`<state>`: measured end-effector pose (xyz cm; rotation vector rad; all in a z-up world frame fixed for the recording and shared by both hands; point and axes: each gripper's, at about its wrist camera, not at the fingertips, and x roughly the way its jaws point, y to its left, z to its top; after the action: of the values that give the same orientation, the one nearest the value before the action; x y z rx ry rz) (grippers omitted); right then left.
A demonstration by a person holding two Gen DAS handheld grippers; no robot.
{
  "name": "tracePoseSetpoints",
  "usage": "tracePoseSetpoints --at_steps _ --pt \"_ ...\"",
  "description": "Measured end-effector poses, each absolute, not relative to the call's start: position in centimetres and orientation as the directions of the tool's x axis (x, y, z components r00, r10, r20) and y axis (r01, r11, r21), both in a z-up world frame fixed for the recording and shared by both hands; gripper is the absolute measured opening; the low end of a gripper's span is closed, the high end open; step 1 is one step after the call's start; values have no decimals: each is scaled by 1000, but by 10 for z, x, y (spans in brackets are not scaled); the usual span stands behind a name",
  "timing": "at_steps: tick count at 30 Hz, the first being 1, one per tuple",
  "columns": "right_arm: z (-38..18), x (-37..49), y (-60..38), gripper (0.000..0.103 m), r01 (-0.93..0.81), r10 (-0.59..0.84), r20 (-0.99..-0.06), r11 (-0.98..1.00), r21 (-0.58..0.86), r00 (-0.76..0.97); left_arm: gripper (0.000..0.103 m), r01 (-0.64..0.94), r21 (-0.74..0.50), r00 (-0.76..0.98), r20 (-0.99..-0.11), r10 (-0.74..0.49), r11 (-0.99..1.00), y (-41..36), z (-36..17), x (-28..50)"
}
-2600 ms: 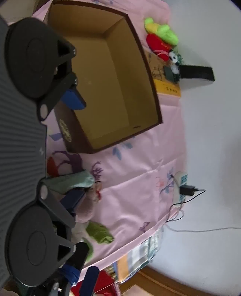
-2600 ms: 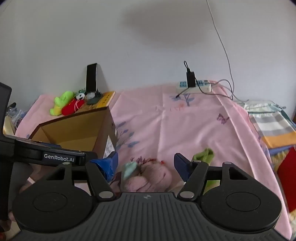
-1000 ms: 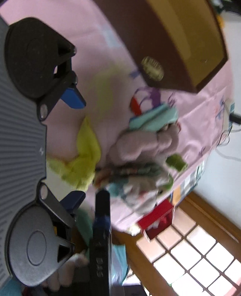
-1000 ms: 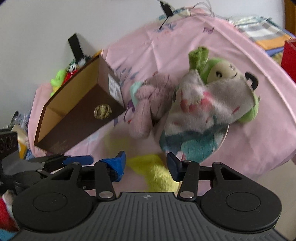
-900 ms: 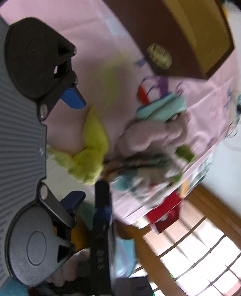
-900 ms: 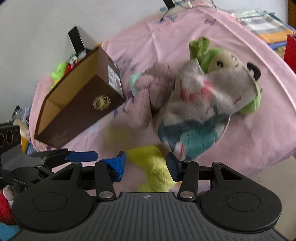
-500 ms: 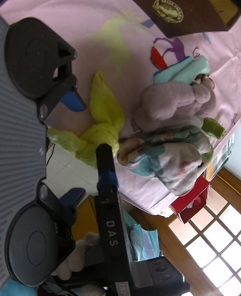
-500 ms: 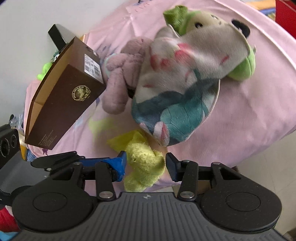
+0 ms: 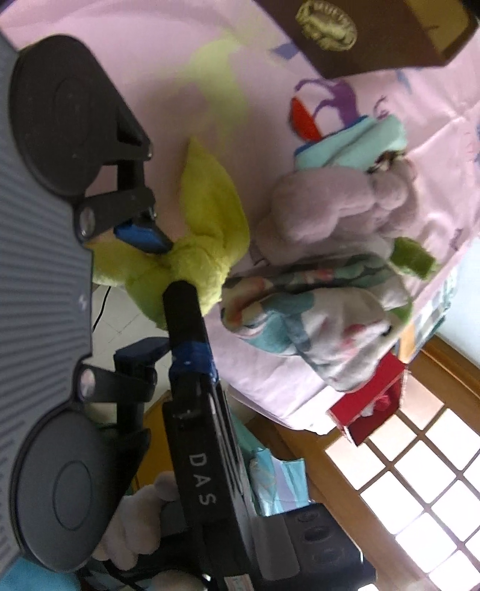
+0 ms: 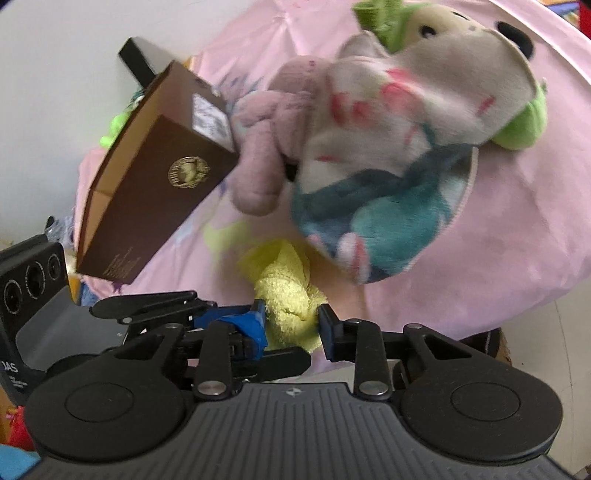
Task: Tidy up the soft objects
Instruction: 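Close the right gripper on the yellow cloth, then lift the yellow cloth with the right gripper and carry it into the cardboard box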
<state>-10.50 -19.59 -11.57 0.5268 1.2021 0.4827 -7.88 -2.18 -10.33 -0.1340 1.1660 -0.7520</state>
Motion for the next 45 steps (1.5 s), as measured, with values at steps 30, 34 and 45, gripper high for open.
tracePoseSetpoints --at_steps 30,34,45 --pt "6 15 41 6 -701 822 -538 494 514 185 45 111 -151 653 -734 -187 982 198 11 -19" --pt "-10 37 71 4 -699 808 -575 487 523 132 45 20 -127 614 -781 -112 992 226 -21 4" --pt "-63 91 117 5 -622 759 -650 491 609 -38 61 -111 -30 517 -856 32 993 250 -58 32"
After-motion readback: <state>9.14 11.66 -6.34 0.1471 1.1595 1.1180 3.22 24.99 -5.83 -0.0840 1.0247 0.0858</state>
